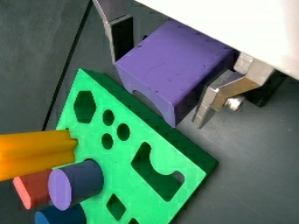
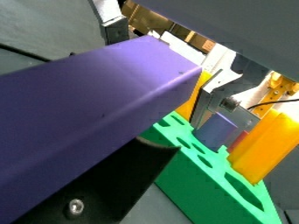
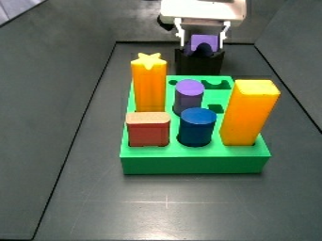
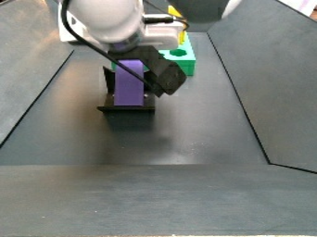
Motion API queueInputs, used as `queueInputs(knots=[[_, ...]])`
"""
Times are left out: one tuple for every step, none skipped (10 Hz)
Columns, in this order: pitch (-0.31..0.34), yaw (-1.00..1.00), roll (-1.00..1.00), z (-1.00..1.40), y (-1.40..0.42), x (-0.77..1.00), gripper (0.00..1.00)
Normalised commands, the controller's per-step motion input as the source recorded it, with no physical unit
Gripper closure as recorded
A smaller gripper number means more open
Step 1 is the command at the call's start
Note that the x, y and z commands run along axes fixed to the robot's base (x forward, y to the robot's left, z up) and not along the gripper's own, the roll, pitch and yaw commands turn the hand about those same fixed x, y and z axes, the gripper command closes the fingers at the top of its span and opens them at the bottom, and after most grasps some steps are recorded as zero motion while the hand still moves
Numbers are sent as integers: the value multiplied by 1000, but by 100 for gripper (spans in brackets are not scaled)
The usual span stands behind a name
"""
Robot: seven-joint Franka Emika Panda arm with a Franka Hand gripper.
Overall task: Pick up the arch object. Move up. Place the arch object on the fixture. Regrasp the arch object. Rotate the arch object. Move to above the board. Insert the arch object.
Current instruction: Regrasp the arch object.
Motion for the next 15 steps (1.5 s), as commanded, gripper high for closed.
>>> queueInputs(knots=[[-71, 11, -5, 1000, 2, -8, 0], [-43, 37, 16, 1000, 3, -31, 0], [-20, 49, 33, 1000, 0, -33, 0], [8, 55, 45, 1000, 0, -37, 0], [38, 52, 49, 855, 4, -36, 0], [76, 41, 48, 613, 8, -29, 0], [95, 27, 44, 431, 10, -26, 0], [103, 7, 35, 247, 12, -19, 0], [59, 23, 1000, 718, -700, 171, 0], [59, 22, 1000, 674, -668, 165, 0], [55, 22, 1000, 556, -530, 86, 0], [49, 21, 1000, 313, -268, 8, 0], [47, 21, 1000, 116, -104, -19, 0], [46, 20, 1000, 29, -67, -12, 0], [45, 20, 1000, 36, -45, -12, 0]])
